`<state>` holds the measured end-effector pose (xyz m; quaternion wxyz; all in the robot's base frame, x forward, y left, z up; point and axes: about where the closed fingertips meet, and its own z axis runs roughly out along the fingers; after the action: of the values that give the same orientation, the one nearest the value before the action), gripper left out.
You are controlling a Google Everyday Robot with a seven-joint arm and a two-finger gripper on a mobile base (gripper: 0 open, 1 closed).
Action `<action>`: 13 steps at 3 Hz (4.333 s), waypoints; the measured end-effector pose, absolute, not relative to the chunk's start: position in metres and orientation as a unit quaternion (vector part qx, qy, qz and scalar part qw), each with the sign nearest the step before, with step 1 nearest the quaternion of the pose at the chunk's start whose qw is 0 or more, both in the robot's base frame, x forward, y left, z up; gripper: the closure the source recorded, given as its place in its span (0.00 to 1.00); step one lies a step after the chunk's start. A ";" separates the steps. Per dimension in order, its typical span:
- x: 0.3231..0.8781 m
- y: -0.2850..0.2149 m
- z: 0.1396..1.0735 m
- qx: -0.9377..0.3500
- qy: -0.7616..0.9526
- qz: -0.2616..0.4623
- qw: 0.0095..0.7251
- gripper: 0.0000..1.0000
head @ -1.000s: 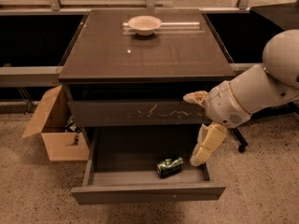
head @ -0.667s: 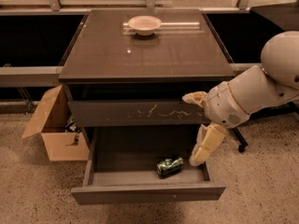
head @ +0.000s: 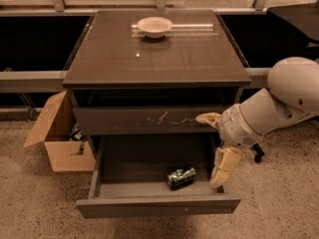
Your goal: Pick green can from middle drawer and place on counter
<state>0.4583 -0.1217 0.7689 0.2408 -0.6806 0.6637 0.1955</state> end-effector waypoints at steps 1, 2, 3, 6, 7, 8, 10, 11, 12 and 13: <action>0.459 -0.136 0.731 -0.702 0.651 0.180 0.226 0.00; 0.469 -0.152 0.684 -0.712 0.646 0.180 0.209 0.00; 0.483 -0.165 0.642 -0.706 0.652 0.190 0.199 0.00; 0.512 -0.170 0.570 -0.706 0.642 0.210 0.214 0.00; 0.531 -0.165 0.539 -0.725 0.620 0.207 0.218 0.00; 0.555 -0.160 0.504 -0.735 0.601 0.212 0.232 0.00; 0.590 -0.151 0.458 -0.735 0.595 0.220 0.238 0.00; 0.602 -0.147 0.441 -0.735 0.599 0.209 0.239 0.00; 0.610 -0.142 0.422 -0.735 0.604 0.199 0.237 0.00; 0.614 -0.136 0.407 -0.731 0.612 0.187 0.239 0.00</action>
Offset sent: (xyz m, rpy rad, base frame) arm 0.0159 -0.0451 -0.1216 -0.0907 0.0154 0.0991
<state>0.6138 -0.1362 0.4068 0.2386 -0.7306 0.6120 0.1867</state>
